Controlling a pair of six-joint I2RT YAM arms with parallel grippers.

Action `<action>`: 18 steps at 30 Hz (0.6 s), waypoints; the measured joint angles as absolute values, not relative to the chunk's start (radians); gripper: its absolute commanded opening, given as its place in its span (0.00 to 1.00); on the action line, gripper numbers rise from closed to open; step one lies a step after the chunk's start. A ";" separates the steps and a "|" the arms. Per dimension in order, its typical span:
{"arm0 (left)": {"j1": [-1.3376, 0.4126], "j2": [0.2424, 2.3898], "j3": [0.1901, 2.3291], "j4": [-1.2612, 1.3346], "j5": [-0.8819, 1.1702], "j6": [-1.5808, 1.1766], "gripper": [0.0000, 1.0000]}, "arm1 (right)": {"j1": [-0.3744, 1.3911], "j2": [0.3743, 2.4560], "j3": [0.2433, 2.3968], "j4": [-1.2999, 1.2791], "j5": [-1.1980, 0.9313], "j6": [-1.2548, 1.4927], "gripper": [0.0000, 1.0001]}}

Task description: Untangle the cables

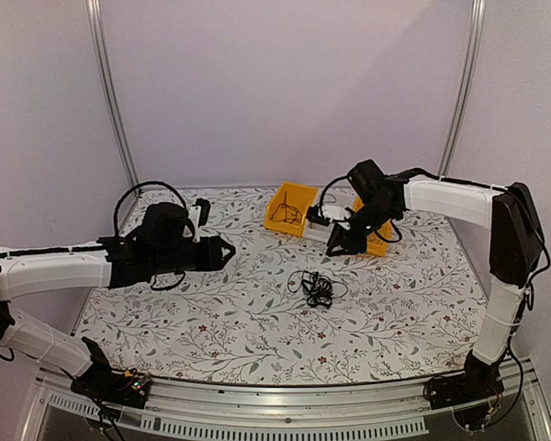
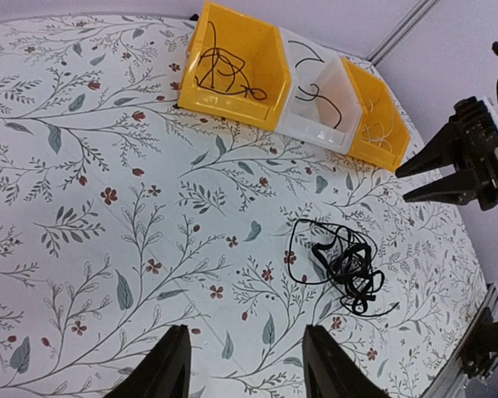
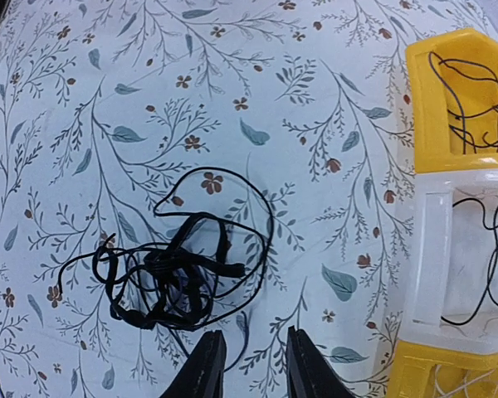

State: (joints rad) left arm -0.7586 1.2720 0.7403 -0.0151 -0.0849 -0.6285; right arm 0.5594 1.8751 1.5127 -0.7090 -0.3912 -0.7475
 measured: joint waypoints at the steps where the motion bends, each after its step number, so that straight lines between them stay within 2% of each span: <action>1: -0.759 1.282 0.747 -0.030 -0.076 -0.619 0.49 | 0.576 1.875 1.485 -0.712 -0.404 -0.756 0.30; 11: -0.759 1.290 0.755 -0.090 -0.038 -0.598 0.49 | 0.683 1.945 1.536 -0.671 -0.423 -0.801 0.31; 18: -0.758 1.254 0.751 -0.096 -0.046 -0.607 0.49 | 0.713 2.043 1.550 -0.677 -0.353 -0.914 0.34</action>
